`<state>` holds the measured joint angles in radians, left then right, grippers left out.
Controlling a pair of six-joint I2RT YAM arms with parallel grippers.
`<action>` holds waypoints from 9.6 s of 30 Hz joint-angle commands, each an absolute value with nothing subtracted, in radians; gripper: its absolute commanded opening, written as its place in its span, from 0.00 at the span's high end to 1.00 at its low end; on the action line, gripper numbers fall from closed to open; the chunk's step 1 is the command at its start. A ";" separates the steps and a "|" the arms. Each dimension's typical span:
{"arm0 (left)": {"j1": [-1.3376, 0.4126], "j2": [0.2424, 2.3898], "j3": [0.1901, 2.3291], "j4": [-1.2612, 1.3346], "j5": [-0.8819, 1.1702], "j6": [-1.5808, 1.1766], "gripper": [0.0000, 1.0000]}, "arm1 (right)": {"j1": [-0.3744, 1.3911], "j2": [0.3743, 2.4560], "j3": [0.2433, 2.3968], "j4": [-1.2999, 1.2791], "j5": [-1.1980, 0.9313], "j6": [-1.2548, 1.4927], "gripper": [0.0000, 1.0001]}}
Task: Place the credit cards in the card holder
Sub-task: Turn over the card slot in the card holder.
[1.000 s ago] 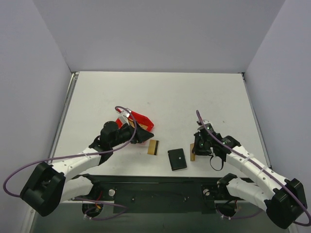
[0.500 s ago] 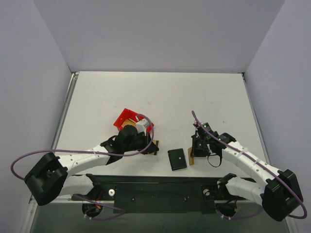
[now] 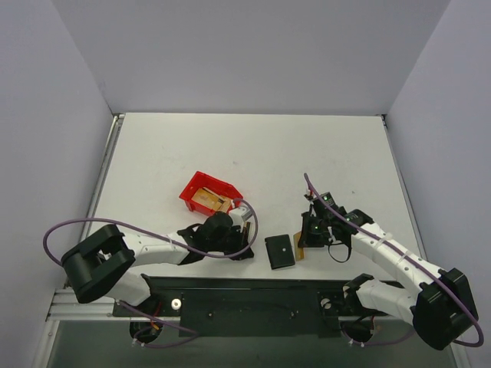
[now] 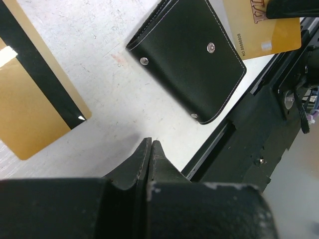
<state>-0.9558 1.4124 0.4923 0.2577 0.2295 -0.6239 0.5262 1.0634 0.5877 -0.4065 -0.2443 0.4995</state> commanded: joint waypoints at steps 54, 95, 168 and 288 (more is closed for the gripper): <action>-0.991 1.666 0.637 0.350 0.258 -0.603 1.00 | 0.500 1.060 0.586 -0.213 -0.630 0.554 1.00; -0.986 1.112 0.569 -0.164 0.009 -0.574 1.00 | 0.704 1.396 0.607 0.028 -0.388 0.660 1.00; -1.020 1.608 0.634 0.299 0.179 -0.558 1.00 | 0.618 0.992 0.535 -0.147 -0.279 0.643 1.00; -0.983 1.401 0.514 0.178 0.037 -0.545 1.00 | 0.681 1.238 0.477 0.146 -0.505 0.689 1.00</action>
